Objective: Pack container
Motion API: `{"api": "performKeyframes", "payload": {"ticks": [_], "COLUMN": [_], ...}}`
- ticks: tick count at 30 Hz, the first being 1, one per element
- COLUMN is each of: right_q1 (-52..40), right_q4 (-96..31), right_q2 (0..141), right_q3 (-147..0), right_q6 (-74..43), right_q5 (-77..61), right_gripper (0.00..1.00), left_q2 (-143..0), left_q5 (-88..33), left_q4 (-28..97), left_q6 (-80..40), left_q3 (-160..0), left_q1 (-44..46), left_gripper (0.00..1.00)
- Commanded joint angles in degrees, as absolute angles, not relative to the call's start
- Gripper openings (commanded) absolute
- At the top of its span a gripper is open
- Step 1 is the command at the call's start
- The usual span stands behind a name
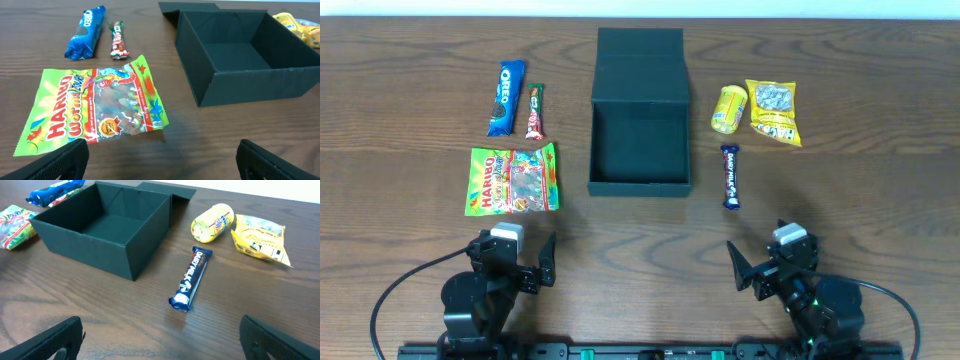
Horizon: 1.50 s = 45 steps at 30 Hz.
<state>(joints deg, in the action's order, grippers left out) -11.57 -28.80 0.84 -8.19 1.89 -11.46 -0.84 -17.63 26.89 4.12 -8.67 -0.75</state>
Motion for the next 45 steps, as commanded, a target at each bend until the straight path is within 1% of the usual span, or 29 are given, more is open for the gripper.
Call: {"api": "performKeyframes", "payload": {"ticks": [1, 34, 35, 38, 40, 42, 45], "right_q1": [-12.08, -12.08, -12.08, -12.08, -12.08, -12.08, -12.08], "right_q4": [-28.56, -28.56, -28.56, -28.56, -28.56, -28.56, -28.56], "right_q2": [0.30, 0.30, 0.30, 0.30, 0.30, 0.30, 0.30], "right_q3": [-7.92, -7.92, -7.92, -7.92, -7.92, -7.92, -7.92], "right_q6": [1.32, 1.32, 1.32, 1.32, 1.32, 1.32, 1.32], "right_q5": [-10.90, -10.90, -10.90, -10.90, -10.90, -10.90, -10.90], "right_gripper": [0.99, 0.99, 0.99, 0.99, 0.99, 0.99, 0.99], "left_q2": [-0.23, -0.25, -0.25, -0.51, -2.74, -6.22, -15.31], "left_q5": [-17.85, -18.20, -18.00, -18.00, -18.02, -17.91, -17.41], "left_q4": [27.81, 26.79, 26.09, 20.64, 17.15, 17.61, 19.94], "left_q6": [3.68, 3.68, 2.81, -5.78, -9.41, -8.12, -4.34], "left_q3": [-7.86, -7.84, -7.84, -8.73, -11.68, -15.35, -23.00], "left_q1": [-1.06, -1.08, -1.10, -1.10, -1.10, -1.10, -1.10], "left_gripper": [0.95, 0.95, 0.95, 0.95, 0.95, 0.95, 0.95]}}
